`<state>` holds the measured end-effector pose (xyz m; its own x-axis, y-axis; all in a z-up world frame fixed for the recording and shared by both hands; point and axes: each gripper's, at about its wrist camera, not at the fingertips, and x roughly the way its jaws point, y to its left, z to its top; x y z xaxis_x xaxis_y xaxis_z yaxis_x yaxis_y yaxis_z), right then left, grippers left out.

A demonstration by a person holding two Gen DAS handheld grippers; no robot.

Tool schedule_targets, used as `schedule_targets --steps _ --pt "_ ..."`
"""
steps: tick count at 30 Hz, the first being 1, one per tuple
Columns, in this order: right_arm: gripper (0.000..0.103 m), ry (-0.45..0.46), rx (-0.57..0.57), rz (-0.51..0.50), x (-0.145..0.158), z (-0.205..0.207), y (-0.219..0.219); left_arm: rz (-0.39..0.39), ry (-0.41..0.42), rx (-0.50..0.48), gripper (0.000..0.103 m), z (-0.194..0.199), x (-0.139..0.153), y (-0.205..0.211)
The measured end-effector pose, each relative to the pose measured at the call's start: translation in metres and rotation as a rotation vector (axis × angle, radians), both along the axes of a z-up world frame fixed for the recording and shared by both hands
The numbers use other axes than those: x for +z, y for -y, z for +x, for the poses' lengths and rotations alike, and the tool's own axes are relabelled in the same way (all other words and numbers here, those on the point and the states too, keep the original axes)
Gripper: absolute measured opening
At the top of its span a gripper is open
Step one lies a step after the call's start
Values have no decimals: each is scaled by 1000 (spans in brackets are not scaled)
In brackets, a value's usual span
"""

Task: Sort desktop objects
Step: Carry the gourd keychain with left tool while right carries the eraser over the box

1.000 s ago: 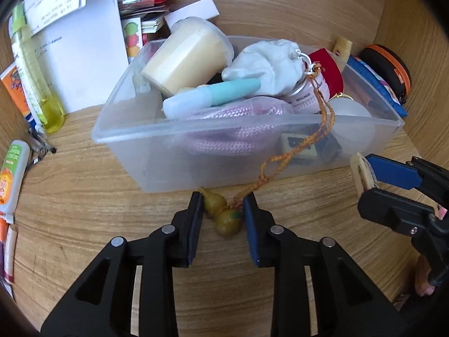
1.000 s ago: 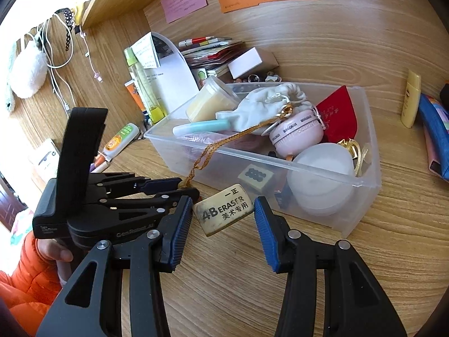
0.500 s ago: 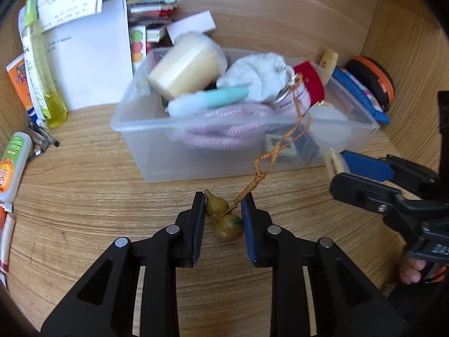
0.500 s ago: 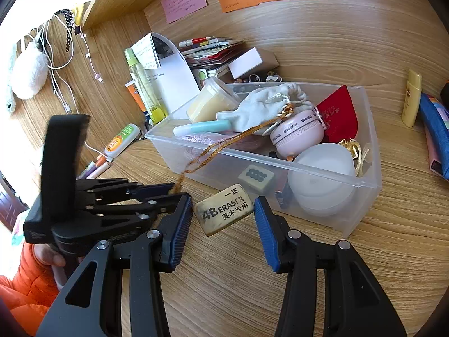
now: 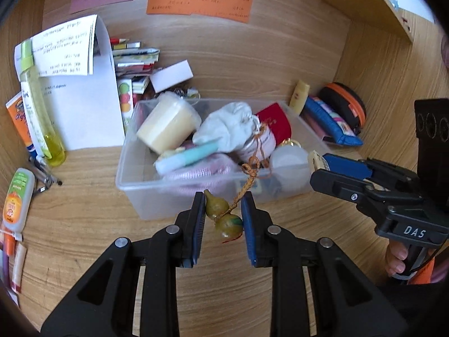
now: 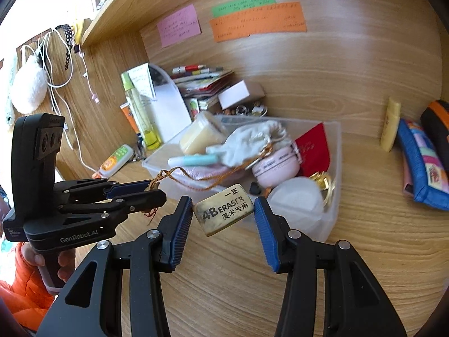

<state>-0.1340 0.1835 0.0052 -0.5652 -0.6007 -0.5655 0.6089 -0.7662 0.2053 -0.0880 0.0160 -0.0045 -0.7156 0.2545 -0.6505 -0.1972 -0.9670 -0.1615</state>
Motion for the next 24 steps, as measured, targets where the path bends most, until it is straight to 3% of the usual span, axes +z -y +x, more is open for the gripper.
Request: schedule_targets --steps 12,15,24 --pt "43 -7 -46 37 7 -24 -5 23 -28 -34 25 -26 13 4" --pt "43 -12 -53 43 9 -30 -3 -1 -37 -40 25 -35 15 2" --pt "43 14 -72 42 2 -45 5 34 -14 -83 25 -64 13 -1"
